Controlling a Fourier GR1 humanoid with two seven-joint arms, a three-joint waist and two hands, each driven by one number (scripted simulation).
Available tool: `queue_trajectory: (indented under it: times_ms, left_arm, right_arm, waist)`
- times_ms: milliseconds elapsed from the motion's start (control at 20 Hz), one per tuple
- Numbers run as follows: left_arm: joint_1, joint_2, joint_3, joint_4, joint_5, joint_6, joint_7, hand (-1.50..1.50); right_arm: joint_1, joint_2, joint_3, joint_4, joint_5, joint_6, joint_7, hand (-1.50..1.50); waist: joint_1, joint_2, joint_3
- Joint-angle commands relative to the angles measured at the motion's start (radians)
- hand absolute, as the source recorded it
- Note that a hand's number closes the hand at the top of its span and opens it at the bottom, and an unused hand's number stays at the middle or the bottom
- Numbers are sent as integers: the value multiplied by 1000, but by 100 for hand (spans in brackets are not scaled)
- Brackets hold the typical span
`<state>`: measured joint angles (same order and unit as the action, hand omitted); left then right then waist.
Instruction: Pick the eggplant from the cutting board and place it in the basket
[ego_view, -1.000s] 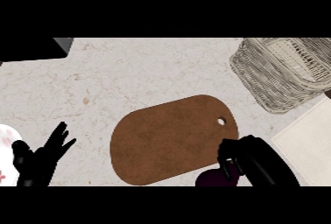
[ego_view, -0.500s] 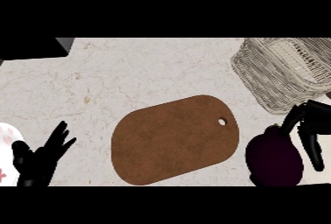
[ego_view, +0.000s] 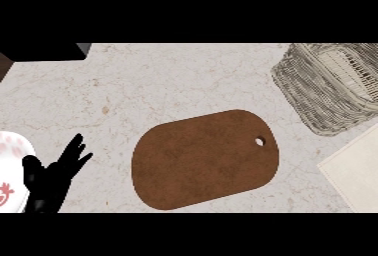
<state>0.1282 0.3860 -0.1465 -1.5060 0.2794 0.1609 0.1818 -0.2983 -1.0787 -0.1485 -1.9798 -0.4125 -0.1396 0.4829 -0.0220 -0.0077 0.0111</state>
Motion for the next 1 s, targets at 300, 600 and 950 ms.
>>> queue_trajectory:
  times_ms: [300, 600, 950]
  left_arm:
    - [-18, -52, -57, 102, -51, 6, 52, 0]
    - [-73, -52, -31, 166, -43, -30, 35, 0]
    - [-37, -54, -40, 120, -61, -32, 38, 0]
  right_arm:
    - [-96, -59, -50, 385, 24, 219, -153, 150]
    - [-246, -7, 28, 603, 101, 251, -258, 150]
    - [-280, 130, 60, 829, 131, 283, -379, 150]
  waist:
    - [42, 17, -11]
    - [62, 23, -12]
    - [56, 21, -10]
